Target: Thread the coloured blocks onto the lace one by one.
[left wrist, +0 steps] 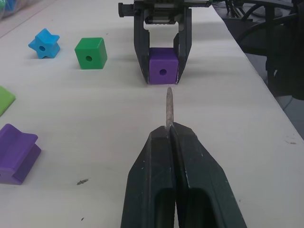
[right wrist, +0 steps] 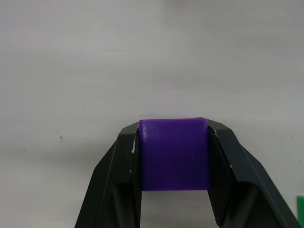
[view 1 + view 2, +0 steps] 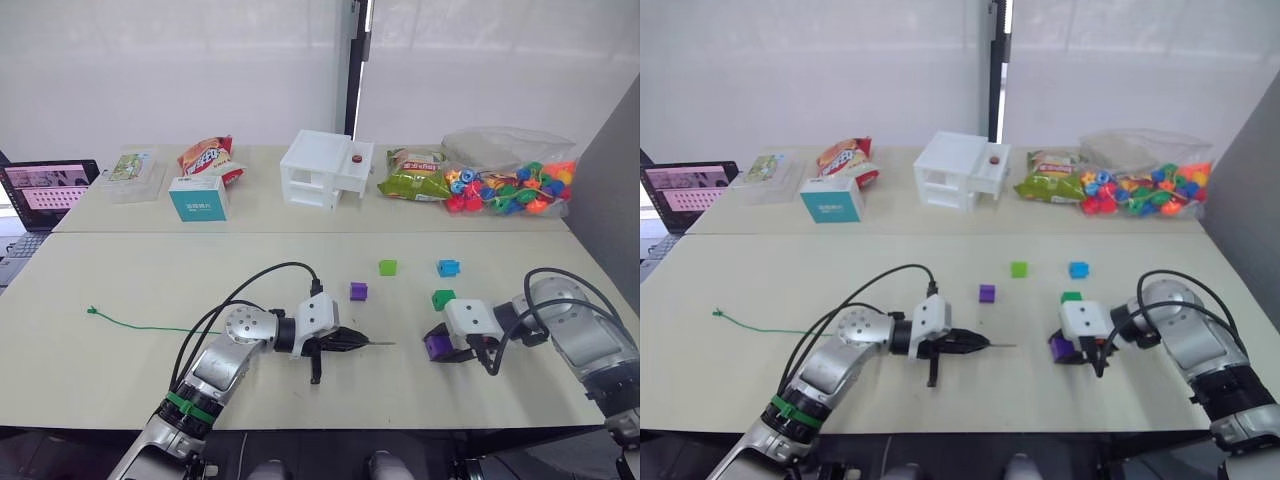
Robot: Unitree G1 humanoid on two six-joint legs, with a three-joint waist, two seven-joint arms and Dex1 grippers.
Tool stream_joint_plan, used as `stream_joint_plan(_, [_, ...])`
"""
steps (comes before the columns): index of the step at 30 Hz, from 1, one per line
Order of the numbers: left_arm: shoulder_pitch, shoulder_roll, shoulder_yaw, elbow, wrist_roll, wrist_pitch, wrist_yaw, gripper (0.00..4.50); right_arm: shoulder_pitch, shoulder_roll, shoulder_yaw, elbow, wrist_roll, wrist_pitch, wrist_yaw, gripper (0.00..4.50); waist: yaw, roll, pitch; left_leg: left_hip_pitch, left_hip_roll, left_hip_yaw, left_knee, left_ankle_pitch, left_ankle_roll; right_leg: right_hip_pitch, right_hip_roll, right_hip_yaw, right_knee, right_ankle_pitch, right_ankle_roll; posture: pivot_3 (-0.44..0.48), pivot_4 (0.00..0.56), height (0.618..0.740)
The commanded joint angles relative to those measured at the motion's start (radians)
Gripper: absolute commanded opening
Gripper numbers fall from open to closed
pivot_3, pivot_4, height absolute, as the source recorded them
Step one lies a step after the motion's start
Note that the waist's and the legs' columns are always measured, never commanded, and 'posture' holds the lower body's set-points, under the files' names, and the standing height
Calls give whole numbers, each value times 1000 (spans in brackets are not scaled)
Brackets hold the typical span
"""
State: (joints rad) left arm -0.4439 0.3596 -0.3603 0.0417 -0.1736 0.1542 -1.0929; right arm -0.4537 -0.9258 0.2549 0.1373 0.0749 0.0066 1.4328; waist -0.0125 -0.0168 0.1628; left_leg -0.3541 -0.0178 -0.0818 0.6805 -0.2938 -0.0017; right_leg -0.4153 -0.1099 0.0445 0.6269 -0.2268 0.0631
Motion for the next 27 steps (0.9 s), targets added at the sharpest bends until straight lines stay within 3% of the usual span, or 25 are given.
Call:
stream_joint_plan(1, [-20,-5,-13,13,22,-25,1,0,23,23,-25,-149,57,146,-33,1191,-1,0,0,0,0,0,0,0,0,0,0,0,0,0,0,0,150,740])
stream_joint_plan(10, [-42,-27,-35,69,53,-65,-6,0,69,99,-1,-352,75,449,-160,1191,1,0,0,-4,0,0,0,1,-2,-5,0,0,2,0,0,0,150,740])
stream_joint_plan(27, [-30,-22,-14,11,25,-26,-18,0,86,100,21,-343,47,477,-217,1191,0,0,0,-4,-1,0,1,1,-2,-5,-1,0,2,0,0,0,150,740])
